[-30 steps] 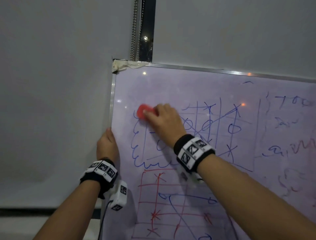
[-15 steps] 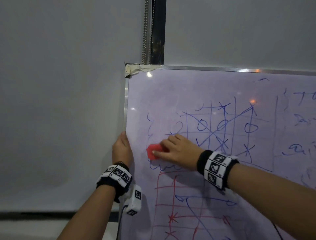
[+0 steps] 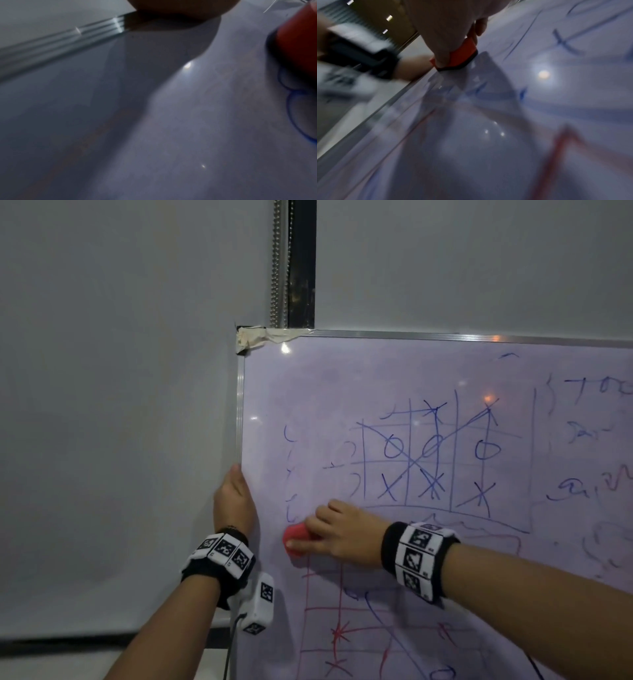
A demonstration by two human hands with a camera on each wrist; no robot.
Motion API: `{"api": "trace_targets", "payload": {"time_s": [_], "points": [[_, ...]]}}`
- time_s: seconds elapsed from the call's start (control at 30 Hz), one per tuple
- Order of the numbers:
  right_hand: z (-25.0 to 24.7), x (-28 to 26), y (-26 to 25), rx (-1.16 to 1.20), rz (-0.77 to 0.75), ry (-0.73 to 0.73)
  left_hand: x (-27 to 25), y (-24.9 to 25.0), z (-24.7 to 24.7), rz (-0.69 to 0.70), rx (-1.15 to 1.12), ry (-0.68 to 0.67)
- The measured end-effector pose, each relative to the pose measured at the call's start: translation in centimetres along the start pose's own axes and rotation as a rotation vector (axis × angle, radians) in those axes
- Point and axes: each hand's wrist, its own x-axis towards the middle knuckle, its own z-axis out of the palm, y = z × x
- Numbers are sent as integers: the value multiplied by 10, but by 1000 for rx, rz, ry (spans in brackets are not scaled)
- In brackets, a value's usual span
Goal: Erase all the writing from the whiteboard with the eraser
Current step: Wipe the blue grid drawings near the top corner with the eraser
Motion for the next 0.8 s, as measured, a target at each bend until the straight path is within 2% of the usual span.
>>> {"api": "trace_targets", "payload": {"time_s": [0.07,0.1,0.13,0.2,0.27,0.33,0.4,0.47,0.53,0.6,0.63,0.67,0.73,0.77,0.8], "points": [[-2,0,14,-28,-112,-5,-1,2,0,1,-5,3],[-5,8,30,-38,-93,13,-2,3,0,3,-6,7],[-8,19,50,-30,-2,68,-2,4,0,3,-5,8],[-18,41,95,-1,317,203,-3,5,0,-5,-14,2],[-27,58,118,12,597,206,-4,6,0,-12,-27,-4],[-24,61,106,-6,646,209,-5,7,-1,-12,-33,-13],[-13,45,74,33,462,203,-4,6,-1,-1,-23,-10],[-8,15,37,59,167,67,-3,5,-1,9,-22,3],[-7,-6,21,4,-72,-38,-3,5,0,14,-24,9],[-9,3,42,-42,-140,-13,-3,6,0,15,-28,15],[-12,17,60,-60,-75,41,-3,5,0,11,-25,15],[-14,32,83,-69,56,121,-3,5,0,9,-24,10],[-25,59,127,-84,424,239,-3,3,1,-3,-33,-4],[-30,67,136,-82,583,240,-3,2,1,-9,-39,-6],[-31,70,135,-82,670,238,-3,2,1,-8,-43,-4]]}}
